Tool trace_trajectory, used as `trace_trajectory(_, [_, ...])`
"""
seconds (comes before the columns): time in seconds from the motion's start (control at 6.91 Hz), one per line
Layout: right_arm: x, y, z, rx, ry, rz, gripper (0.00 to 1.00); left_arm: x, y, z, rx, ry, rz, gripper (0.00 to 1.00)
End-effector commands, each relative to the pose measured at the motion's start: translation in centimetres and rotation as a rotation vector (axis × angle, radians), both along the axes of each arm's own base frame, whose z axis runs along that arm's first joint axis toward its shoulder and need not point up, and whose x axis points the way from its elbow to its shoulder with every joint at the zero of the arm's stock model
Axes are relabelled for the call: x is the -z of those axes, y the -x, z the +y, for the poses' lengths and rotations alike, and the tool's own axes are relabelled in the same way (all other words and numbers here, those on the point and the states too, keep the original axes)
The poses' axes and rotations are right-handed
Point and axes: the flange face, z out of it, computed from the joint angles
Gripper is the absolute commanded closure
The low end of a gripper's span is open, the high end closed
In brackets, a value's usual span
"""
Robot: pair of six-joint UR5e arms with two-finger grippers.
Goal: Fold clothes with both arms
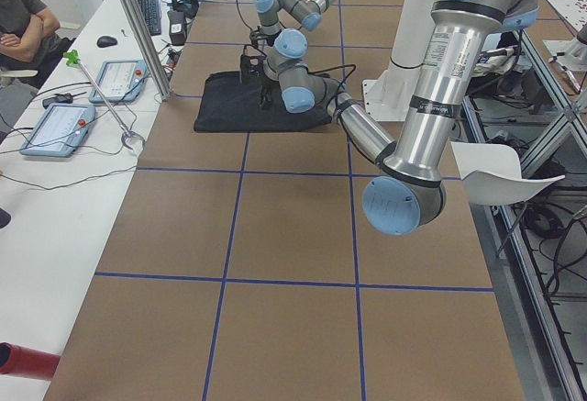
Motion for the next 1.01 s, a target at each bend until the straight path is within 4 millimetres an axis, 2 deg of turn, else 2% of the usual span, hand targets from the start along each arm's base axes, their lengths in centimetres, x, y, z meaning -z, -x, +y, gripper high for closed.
trace_trajectory(0.0, [0.8, 0.5, -0.3, 0.001, -0.021, -0.015, 0.01, 0.5, 0.4, 0.3, 0.001, 0.004, -0.005, 0.00])
trace_trajectory(0.29, [0.5, 1.1, -1.1, -0.005, -0.066, -0.063, 0.01, 0.8, 0.4, 0.4, 0.002, 0.000, 0.000, 0.00])
trace_trajectory(0.87, [-1.9, 1.3, -1.8, -0.013, -0.077, -0.026, 0.01, 0.8, 0.4, 0.4, 0.000, -0.001, -0.001, 0.00])
